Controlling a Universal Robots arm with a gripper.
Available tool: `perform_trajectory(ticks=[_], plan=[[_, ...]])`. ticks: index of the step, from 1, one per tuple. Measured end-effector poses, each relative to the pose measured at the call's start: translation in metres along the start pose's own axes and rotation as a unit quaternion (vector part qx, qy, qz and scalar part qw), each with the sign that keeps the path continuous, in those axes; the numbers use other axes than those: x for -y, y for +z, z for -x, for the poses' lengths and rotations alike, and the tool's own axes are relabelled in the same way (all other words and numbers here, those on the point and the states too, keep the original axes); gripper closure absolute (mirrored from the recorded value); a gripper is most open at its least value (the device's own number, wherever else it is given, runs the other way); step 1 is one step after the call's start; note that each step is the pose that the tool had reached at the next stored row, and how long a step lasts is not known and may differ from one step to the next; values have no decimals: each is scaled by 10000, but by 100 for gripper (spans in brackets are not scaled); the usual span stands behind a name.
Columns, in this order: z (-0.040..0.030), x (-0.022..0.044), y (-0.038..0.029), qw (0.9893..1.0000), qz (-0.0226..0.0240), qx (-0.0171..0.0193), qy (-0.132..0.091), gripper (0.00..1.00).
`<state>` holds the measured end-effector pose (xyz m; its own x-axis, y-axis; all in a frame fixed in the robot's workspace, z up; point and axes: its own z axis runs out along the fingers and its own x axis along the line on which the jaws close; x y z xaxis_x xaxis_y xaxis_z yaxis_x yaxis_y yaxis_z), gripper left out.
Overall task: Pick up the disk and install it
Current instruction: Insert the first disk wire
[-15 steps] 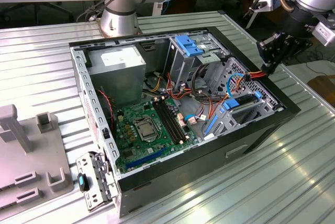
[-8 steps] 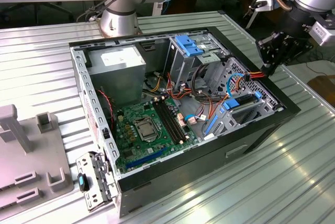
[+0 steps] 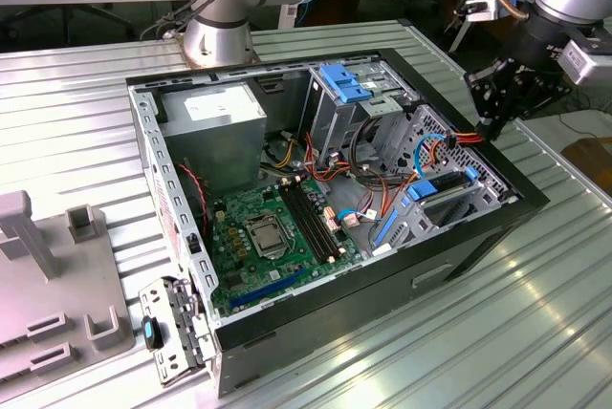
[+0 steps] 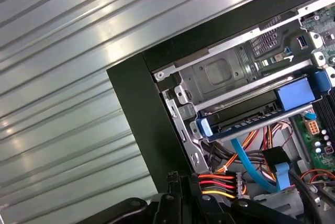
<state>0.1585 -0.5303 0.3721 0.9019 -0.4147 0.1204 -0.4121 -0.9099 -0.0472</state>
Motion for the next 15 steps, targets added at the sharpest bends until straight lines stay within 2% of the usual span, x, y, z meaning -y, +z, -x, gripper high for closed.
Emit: perform_trajectory(ticks=[4, 8, 12, 13, 14, 15], plan=[[12, -6, -1, 9992, 48, -18, 392, 84], [31, -14, -3, 9985, 65, -25, 538, 84], [57, -26, 0, 9980, 119, -51, 618, 84], [58, -26, 1, 9976, 125, -53, 672, 84], [59, -27, 0, 9965, 144, -60, 822, 84], [60, -27, -1, 9958, 154, -63, 898, 84]])
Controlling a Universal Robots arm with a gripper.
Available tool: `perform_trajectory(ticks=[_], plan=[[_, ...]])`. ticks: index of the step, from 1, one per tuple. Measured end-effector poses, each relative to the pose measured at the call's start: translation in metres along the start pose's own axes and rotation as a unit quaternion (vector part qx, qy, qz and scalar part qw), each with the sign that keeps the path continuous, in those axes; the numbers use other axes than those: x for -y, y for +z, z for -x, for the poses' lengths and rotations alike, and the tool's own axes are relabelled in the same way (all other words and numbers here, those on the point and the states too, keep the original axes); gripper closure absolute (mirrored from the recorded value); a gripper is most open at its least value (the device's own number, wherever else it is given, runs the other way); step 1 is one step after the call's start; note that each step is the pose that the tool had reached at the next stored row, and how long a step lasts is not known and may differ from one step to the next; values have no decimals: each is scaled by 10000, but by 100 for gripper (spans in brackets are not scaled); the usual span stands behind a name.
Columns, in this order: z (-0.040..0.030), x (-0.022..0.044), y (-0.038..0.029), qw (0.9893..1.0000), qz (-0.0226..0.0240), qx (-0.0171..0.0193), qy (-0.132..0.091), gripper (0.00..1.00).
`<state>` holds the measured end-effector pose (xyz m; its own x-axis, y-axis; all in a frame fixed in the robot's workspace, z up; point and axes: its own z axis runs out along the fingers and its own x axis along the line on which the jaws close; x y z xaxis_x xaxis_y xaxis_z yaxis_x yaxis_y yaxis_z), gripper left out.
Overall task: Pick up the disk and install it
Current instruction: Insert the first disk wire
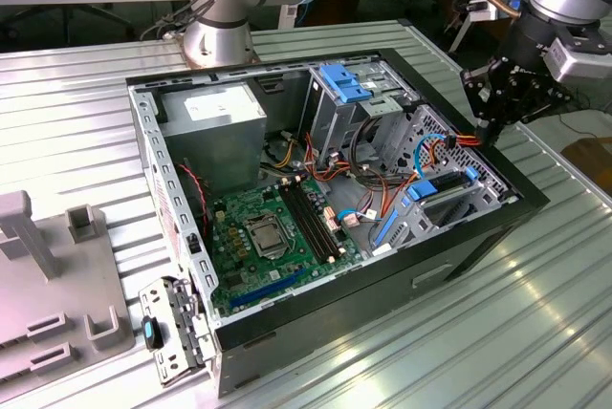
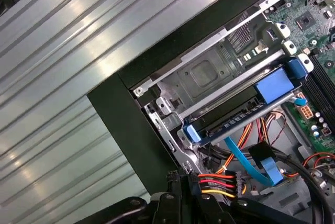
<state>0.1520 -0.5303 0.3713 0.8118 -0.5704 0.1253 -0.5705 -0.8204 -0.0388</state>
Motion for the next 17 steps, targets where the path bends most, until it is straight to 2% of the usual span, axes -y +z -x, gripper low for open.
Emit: perform_trajectory(ticks=[8, 14, 17], plan=[[3, -2, -1, 9991, 55, -17, 431, 84], [19, -14, -2, 9976, 89, -28, 690, 84], [29, -20, -4, 9963, 110, -35, 857, 84]])
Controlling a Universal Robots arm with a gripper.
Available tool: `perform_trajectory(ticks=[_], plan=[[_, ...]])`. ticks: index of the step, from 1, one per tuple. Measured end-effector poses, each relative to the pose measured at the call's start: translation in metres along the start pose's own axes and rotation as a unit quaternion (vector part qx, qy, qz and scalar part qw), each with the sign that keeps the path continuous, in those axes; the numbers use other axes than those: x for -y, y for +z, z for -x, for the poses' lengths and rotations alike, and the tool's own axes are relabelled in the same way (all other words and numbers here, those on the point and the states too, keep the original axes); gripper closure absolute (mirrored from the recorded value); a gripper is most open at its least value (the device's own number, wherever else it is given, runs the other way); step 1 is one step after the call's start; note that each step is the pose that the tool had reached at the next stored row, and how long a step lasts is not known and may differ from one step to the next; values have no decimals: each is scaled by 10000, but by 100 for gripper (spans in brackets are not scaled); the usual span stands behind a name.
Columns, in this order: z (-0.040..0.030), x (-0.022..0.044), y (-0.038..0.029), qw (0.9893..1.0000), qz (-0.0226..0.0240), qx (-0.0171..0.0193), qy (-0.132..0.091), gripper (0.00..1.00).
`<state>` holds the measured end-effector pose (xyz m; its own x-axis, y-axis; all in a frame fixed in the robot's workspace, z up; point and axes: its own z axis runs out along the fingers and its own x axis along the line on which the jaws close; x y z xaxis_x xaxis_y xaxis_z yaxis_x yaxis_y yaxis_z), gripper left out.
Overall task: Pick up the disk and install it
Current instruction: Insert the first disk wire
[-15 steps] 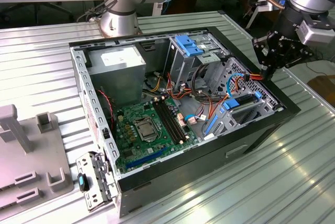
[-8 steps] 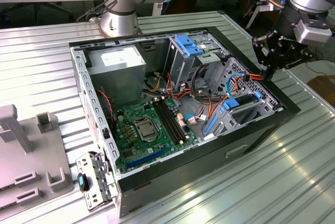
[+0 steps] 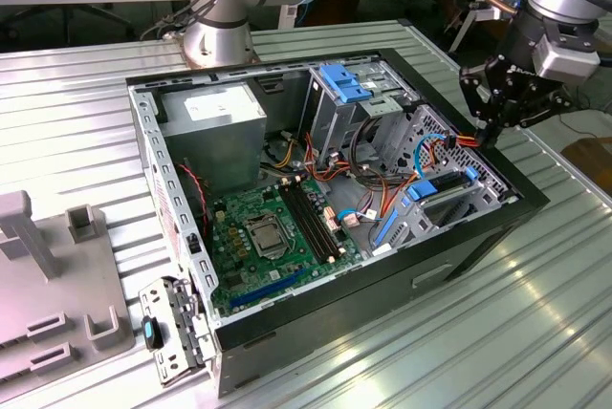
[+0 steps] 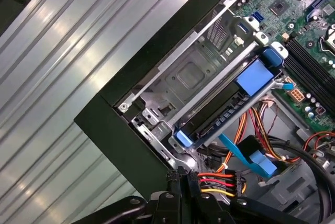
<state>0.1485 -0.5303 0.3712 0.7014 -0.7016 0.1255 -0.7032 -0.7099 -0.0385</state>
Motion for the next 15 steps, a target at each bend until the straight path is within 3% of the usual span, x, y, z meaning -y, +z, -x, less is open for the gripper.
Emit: perform_trajectory(ticks=[5, 12, 15], plan=[[14, -14, -3, 9996, 36, -10, 287, 84], [34, -33, -7, 9979, 9, 93, 641, 84], [33, -33, -4, 9963, 35, 86, 852, 84]])
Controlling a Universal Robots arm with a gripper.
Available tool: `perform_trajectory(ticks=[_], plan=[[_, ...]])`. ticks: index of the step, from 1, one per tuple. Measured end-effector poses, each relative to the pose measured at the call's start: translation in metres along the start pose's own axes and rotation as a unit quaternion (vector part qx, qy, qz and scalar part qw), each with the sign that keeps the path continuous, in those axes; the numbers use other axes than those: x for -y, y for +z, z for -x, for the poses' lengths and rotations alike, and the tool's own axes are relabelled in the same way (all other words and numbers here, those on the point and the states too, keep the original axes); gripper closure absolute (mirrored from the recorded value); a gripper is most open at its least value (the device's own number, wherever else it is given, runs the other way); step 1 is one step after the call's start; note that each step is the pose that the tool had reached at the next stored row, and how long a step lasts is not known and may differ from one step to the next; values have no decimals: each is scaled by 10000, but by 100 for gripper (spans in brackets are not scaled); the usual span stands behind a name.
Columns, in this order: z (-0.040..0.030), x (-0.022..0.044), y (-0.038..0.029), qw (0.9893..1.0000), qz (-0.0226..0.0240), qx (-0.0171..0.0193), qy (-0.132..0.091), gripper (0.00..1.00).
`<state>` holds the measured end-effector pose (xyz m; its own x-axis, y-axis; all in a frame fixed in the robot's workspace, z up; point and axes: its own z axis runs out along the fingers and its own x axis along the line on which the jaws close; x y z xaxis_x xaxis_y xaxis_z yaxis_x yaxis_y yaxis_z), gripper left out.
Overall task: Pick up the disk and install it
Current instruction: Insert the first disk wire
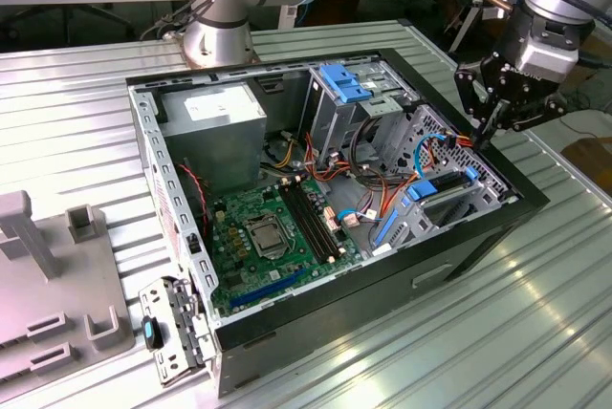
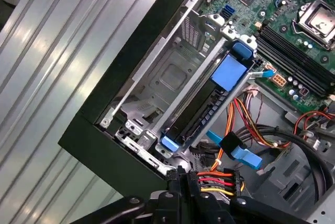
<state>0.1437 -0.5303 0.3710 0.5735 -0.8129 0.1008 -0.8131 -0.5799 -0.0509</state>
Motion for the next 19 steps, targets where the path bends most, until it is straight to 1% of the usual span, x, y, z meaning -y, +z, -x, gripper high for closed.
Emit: perform_trajectory(ticks=[1, 3, 7, 8, 10, 14, 18, 19], plan=[[0, 0, 0, 9999, 16, -6, 133, 84], [0, 0, 1, 9996, 33, -12, 272, 84], [2, -1, 2, 9990, 51, -20, 453, 84], [2, -3, 2, 9985, 60, -24, 537, 84], [3, -4, 3, 9980, 70, -29, 633, 84], [18, -24, 4, 9959, 96, -42, 897, 84], [28, -38, 2, 9946, 109, -48, 1033, 84], [32, -45, 1, 9940, 115, -50, 1086, 84]])
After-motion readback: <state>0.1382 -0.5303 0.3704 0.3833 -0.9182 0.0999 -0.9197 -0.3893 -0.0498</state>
